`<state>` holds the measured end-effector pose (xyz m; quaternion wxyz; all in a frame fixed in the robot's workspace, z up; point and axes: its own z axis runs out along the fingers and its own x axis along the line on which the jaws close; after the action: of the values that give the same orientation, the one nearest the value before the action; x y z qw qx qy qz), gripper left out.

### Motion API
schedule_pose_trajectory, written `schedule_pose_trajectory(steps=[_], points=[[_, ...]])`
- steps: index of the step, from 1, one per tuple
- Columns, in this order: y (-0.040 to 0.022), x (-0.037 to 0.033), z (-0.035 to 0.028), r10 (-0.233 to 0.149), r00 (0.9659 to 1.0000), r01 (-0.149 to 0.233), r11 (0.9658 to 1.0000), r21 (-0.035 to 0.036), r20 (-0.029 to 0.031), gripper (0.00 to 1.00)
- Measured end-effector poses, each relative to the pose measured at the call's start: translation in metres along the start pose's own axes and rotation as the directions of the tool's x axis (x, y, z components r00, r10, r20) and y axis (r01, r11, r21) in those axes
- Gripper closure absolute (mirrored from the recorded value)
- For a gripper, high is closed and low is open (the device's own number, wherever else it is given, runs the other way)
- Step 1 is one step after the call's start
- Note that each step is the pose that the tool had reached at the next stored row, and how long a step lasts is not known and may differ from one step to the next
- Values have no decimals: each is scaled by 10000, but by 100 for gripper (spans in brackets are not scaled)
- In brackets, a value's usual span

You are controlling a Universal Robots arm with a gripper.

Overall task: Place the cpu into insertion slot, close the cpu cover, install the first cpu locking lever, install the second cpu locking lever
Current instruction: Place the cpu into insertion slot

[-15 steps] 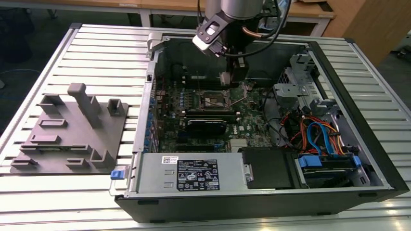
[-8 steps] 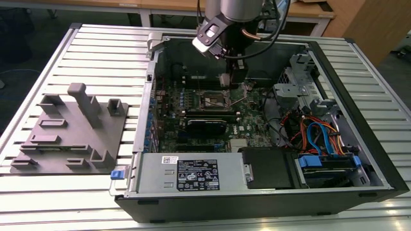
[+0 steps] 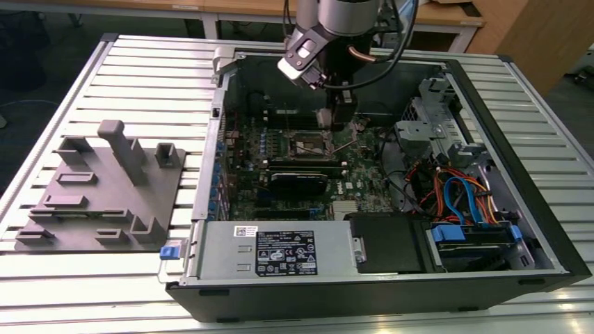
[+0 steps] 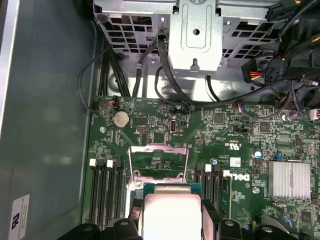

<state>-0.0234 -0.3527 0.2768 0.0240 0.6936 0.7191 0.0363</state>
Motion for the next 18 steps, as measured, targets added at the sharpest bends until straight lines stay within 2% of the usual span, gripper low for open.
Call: schedule_pose_trajectory(steps=[11, 14, 18], points=[[-21, -1, 90, 0, 10000, 0, 10000, 5, 1, 45], [-53, 14, 122, 10, 10000, -10, 10000, 45, 1, 45], [-95, 49, 168, 37, 10000, -37, 9999, 133, 5, 45]])
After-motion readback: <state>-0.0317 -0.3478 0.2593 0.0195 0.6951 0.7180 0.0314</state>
